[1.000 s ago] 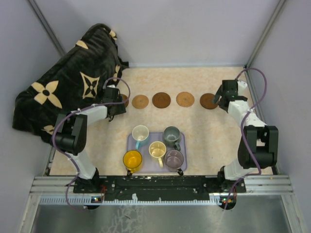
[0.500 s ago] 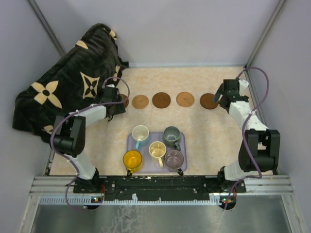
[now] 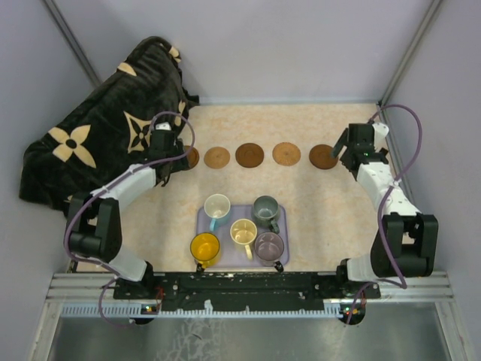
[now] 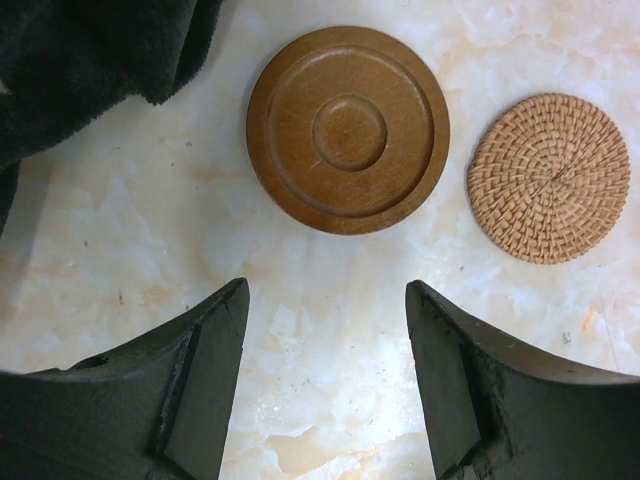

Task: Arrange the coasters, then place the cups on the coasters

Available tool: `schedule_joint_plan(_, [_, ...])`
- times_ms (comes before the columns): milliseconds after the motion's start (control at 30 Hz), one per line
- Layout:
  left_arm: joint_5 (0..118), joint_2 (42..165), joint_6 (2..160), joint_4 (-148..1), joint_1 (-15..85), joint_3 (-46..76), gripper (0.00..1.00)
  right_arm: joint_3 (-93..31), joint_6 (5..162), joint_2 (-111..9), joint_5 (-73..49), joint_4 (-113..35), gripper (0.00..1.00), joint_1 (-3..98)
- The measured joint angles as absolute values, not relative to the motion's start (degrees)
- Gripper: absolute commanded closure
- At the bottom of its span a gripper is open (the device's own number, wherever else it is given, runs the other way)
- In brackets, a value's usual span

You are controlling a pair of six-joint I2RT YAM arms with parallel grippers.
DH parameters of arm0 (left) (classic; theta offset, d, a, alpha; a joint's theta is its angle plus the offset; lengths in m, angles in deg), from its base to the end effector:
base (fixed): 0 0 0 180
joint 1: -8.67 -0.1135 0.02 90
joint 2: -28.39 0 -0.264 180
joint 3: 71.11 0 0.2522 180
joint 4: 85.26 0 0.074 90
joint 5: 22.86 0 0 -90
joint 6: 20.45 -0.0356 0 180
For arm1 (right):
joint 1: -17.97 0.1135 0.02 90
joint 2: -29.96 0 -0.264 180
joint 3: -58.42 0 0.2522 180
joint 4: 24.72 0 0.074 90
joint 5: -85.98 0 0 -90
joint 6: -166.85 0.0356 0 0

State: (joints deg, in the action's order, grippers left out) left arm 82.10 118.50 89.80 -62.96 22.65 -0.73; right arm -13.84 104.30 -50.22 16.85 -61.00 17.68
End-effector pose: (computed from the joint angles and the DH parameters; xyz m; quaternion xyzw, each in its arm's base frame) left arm 0.3306 -0.0728 0.2198 -0.1024 0.9016 -0.0049 0.4202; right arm 0.3016 -0.0142 0.2641 0.2856 0.8626 -0.0723 0.4112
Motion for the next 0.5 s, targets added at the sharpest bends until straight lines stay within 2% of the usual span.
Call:
schedule_joint_plan(200, [82.1, 116.5, 89.2, -61.6, 22.6, -2.2, 0.30, -13.8, 103.9, -47.1, 16.9, -61.8, 0.01, 17.7])
schedule_joint_plan(500, [83.4, 107.4, 88.3, -59.7, 22.6, -3.9, 0.29, -13.8, 103.0, -41.9, 16.9, -62.7, 0.01, 17.7])
